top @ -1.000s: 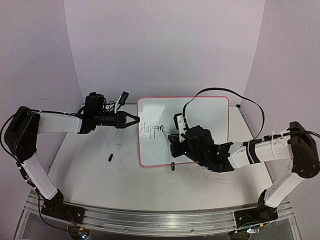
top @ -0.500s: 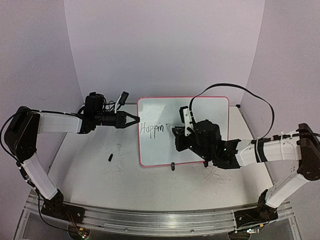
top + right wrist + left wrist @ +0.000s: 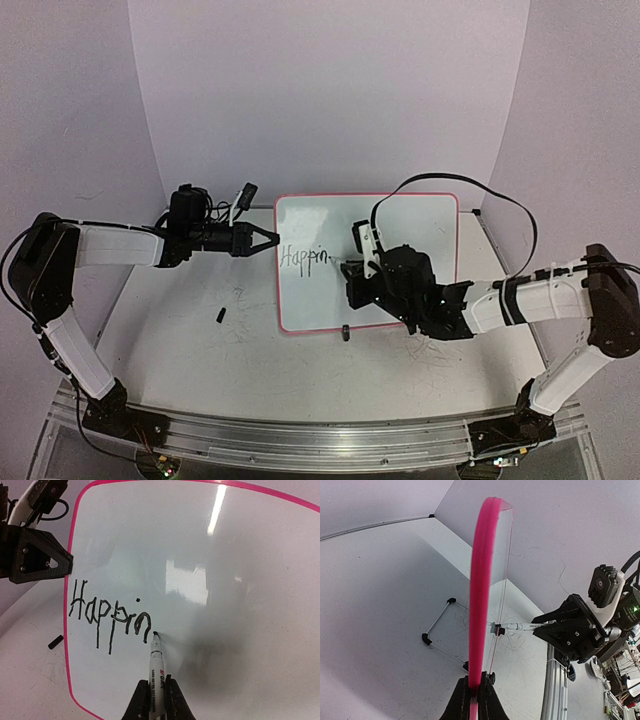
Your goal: Write a sentence on the whiteboard
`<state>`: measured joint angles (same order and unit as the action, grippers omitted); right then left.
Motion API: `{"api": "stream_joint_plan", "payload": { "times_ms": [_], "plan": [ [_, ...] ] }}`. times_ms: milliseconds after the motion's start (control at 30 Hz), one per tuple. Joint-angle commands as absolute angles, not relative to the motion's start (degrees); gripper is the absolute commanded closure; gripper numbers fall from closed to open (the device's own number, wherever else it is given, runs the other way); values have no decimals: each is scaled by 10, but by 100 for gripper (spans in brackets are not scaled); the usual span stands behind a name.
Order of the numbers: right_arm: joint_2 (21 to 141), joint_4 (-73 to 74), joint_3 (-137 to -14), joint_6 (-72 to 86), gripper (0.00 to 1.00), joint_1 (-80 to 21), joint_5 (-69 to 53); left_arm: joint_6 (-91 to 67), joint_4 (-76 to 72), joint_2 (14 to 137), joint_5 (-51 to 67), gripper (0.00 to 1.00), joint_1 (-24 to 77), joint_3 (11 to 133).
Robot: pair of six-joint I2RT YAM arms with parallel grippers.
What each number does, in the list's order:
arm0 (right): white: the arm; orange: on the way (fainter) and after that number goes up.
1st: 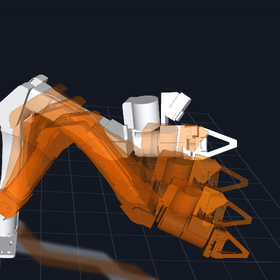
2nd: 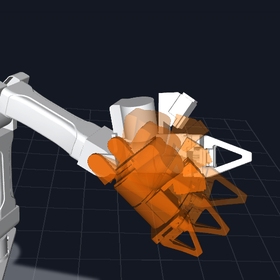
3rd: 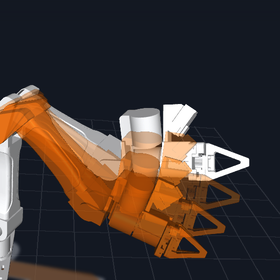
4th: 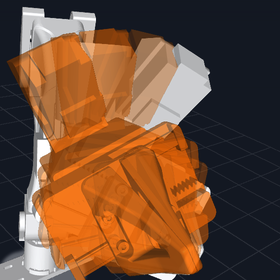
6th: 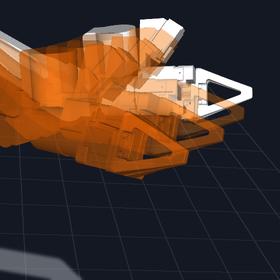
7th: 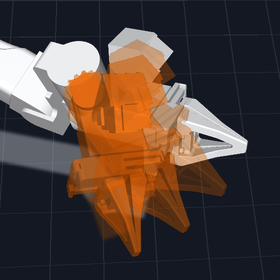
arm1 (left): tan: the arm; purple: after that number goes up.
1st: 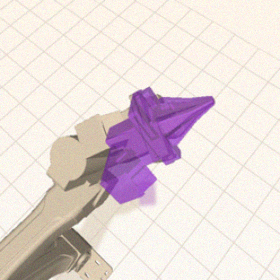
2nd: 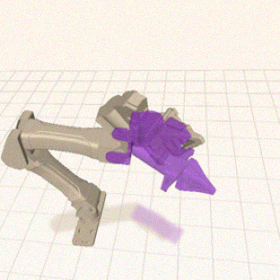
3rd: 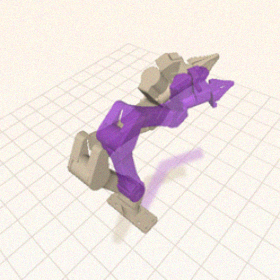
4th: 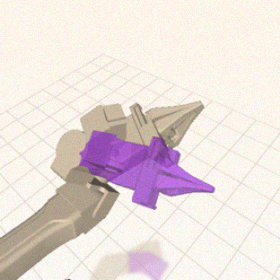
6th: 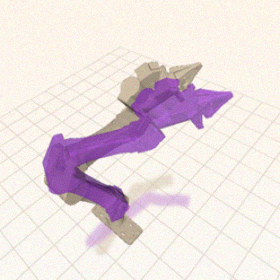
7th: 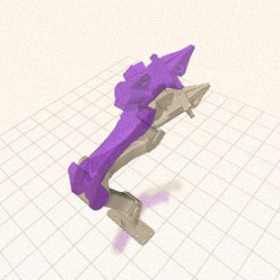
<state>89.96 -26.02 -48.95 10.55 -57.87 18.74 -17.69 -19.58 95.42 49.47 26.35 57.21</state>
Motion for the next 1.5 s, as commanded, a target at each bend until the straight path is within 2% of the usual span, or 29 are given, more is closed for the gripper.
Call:
{"api": "stream_joint_plan", "payload": {
  "times_ms": [0, 433, 1000, 1467],
  "plan": [
    [906, -272, -506, 103, 100, -577, 215, -175, -215, 930, 523, 100, 271, 573],
    [892, -267, -499, 111, 100, -576, 241, -175, -215, 931, 524, 100, 271, 573],
    [917, -281, -524, 95, 100, -576, 219, -173, -215, 931, 525, 100, 271, 573],
    [907, -259, -493, 128, 100, -578, 195, -174, -215, 931, 523, 100, 271, 573]
  ]
}}
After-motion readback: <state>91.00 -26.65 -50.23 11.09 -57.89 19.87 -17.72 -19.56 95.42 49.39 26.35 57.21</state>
